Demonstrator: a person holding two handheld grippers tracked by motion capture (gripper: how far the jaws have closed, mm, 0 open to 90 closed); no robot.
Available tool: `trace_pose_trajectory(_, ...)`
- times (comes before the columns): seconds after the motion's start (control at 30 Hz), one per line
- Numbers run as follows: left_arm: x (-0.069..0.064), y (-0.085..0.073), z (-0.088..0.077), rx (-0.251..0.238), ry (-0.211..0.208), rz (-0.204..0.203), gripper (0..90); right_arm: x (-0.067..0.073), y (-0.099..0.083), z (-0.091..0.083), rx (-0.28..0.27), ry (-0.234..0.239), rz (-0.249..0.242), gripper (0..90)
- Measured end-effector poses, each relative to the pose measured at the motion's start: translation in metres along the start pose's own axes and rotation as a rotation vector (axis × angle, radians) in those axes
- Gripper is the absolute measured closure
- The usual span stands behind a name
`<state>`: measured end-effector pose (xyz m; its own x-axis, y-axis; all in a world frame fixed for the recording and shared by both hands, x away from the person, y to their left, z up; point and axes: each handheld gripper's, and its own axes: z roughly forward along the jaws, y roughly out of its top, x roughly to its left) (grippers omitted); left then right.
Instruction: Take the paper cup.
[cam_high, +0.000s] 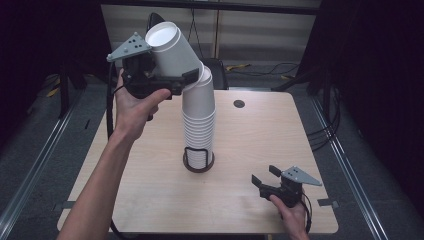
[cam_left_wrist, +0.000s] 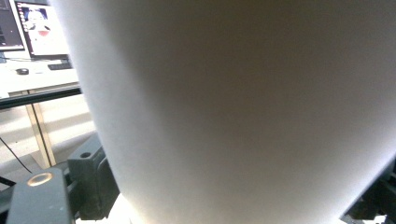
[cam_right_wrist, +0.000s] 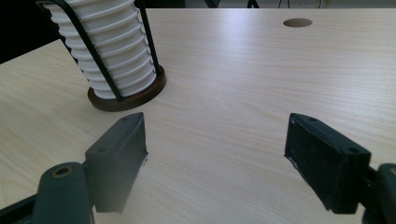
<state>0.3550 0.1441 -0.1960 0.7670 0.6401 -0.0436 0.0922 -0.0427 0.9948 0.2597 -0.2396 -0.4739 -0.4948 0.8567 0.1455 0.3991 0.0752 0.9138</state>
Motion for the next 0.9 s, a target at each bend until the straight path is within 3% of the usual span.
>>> trace_pose_trajectory(0.53, 0.007, -0.009, -0.024, -0.005, 0.023, -0.007, 13.2, 0.001, 0.0, 0.0, 0.001, -0.002, 0.0, 20.8)
trace_pose_trajectory(0.9, 0.011, -0.023, -0.043, 0.004, 0.045, -0.014, 13.2, 0.001, 0.0, 0.0, -0.002, -0.003, 0.001, 20.8)
